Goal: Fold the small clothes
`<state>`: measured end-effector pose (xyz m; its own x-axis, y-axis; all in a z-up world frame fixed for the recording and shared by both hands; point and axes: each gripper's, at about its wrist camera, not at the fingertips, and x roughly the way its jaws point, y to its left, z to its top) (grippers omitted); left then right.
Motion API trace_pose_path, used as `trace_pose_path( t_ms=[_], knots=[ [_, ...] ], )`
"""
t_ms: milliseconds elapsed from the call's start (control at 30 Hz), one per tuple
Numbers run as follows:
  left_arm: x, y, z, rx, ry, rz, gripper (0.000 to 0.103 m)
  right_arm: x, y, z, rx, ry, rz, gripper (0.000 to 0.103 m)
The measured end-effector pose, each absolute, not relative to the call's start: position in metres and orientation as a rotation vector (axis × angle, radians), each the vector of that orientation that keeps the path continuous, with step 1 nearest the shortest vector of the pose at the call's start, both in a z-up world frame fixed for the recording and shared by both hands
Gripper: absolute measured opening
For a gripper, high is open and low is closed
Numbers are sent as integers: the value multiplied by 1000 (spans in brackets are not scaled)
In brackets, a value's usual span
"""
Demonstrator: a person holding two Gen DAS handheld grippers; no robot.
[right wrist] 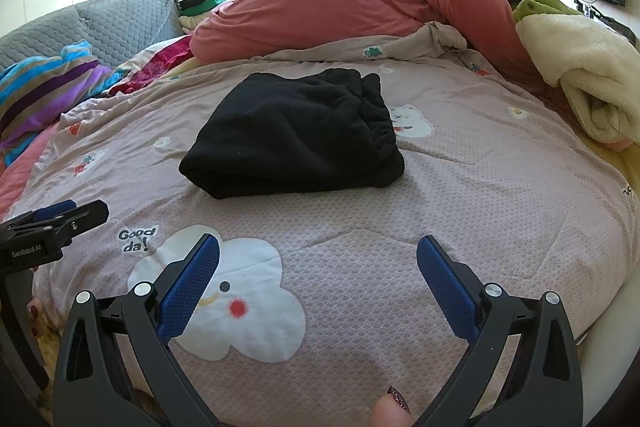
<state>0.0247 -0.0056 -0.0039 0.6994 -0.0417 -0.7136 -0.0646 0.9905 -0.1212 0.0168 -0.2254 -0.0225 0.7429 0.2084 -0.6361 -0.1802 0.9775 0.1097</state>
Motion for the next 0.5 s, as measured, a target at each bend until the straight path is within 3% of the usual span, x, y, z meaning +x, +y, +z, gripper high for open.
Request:
trace_pose_path(
  t_ms=[500],
  knots=[
    [26, -4, -4, -133, 802, 25, 93, 17, -224, -22, 40, 705, 215, 98]
  ],
)
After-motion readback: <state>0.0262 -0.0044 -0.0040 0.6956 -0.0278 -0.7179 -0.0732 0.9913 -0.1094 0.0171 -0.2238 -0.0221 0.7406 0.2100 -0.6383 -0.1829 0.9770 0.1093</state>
